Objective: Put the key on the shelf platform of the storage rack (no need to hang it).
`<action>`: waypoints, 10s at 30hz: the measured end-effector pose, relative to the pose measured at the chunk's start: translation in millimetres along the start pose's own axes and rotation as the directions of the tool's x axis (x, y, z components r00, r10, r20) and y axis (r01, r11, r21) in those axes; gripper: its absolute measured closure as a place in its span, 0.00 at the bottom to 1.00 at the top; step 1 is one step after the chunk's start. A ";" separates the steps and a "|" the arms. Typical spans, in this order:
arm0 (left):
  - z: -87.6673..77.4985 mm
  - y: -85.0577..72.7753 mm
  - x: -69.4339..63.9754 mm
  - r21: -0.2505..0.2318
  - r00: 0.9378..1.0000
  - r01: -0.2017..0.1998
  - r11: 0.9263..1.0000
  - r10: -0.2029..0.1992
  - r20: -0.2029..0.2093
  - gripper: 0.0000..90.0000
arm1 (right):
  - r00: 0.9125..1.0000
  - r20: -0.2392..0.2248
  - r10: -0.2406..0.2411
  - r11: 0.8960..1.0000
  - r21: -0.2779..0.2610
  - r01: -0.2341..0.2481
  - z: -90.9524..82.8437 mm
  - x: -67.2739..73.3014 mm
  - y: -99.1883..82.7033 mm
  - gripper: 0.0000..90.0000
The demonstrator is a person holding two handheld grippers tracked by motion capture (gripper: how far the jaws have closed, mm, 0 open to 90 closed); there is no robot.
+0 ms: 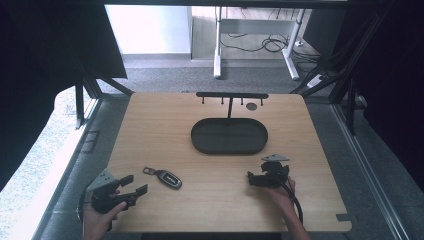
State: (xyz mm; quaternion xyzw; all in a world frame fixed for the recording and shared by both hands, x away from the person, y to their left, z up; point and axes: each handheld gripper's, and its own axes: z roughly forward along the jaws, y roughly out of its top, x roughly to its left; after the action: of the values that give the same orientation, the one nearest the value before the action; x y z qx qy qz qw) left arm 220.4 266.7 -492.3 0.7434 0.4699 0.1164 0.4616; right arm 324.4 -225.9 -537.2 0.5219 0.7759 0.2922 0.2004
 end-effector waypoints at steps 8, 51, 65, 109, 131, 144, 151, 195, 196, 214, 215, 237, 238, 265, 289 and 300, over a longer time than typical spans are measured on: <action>2.9 -0.2 -3.2 0.051 1.000 -0.008 0.999 0.008 0.001 0.24 | 0.998 -0.037 -0.051 0.995 -0.082 0.048 -26.1 -5.7 -3.8 0.19; 0.7 0.0 0.4 0.082 1.000 0.007 0.997 -0.005 -0.027 0.27 | 0.907 -0.268 -0.323 0.946 -0.083 0.313 -62.2 65.9 90.1 0.39; -0.3 -0.1 1.6 0.080 1.000 0.016 0.997 -0.014 -0.026 0.27 | 0.881 -0.292 -0.373 0.926 -0.057 0.373 -55.7 89.6 108.4 0.40; -2.8 -0.7 5.6 0.082 0.999 0.025 0.996 -0.022 -0.034 0.27 | 0.825 -0.341 -0.450 0.882 -0.029 0.470 -34.5 146.6 133.6 0.41; -3.6 -1.2 7.9 0.082 0.999 0.036 0.996 -0.035 -0.021 0.28 | 0.799 -0.379 -0.467 0.863 0.001 0.505 -17.8 180.3 140.0 0.41; -6.3 -1.3 10.6 0.076 0.999 0.040 0.996 -0.039 -0.024 0.28 | 0.768 -0.412 -0.490 0.835 0.033 0.550 4.8 215.1 140.9 0.40; -7.0 -1.5 11.6 0.077 0.999 0.041 0.996 -0.039 -0.024 0.28 | 0.763 -0.427 -0.485 0.829 0.052 0.556 16.6 228.9 141.1 0.39; -5.9 -2.8 13.2 0.090 0.998 0.049 0.995 -0.046 -0.037 0.28 | 0.708 -0.482 -0.516 0.747 0.151 0.647 74.6 279.2 125.7 0.54; -5.2 -2.9 13.2 0.091 0.998 0.050 0.995 -0.047 -0.037 0.28 | 0.708 -0.495 -0.503 0.751 0.155 0.642 75.0 277.4 127.0 0.55; -5.7 -2.8 13.6 0.083 0.998 0.055 0.995 -0.051 -0.048 0.28 | 0.714 -0.520 -0.469 0.811 0.067 0.581 33.2 249.4 147.7 0.55; -5.5 -2.8 13.7 0.083 0.997 0.056 0.995 -0.052 -0.048 0.28 | 0.714 -0.519 -0.471 0.813 0.060 0.580 30.3 246.8 149.1 0.55; -4.9 -2.7 13.4 0.085 0.998 0.052 0.995 -0.049 -0.042 0.28 | 0.768 -0.469 -0.436 0.866 0.015 0.500 -9.9 188.7 161.4 0.55; -4.9 -2.7 13.3 0.085 0.998 0.052 0.995 -0.048 -0.042 0.28 | 0.769 -0.469 -0.434 0.866 0.017 0.499 -10.5 187.3 161.6 0.55; -4.1 -2.8 12.9 0.094 0.998 0.055 0.994 -0.052 -0.039 0.28 | 0.825 -0.399 -0.401 0.897 0.011 0.442 -23.8 143.5 173.5 0.55; -4.9 -2.4 12.5 0.091 0.998 0.053 0.994 -0.050 -0.040 0.28 | 0.882 -0.329 -0.338 0.929 0.036 0.369 -13.6 106.9 188.3 0.55; -4.5 -2.8 13.6 0.097 0.998 0.055 0.994 -0.051 -0.041 0.28 | 0.903 -0.297 -0.310 0.939 0.051 0.339 -5.8 91.8 194.0 0.55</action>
State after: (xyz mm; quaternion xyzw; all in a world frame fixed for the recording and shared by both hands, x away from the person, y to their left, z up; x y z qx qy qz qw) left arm 223.2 280.7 -495.7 0.7500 0.5035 0.0951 0.4183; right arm 420.8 -87.1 -404.9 0.3472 0.8865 0.2869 0.1060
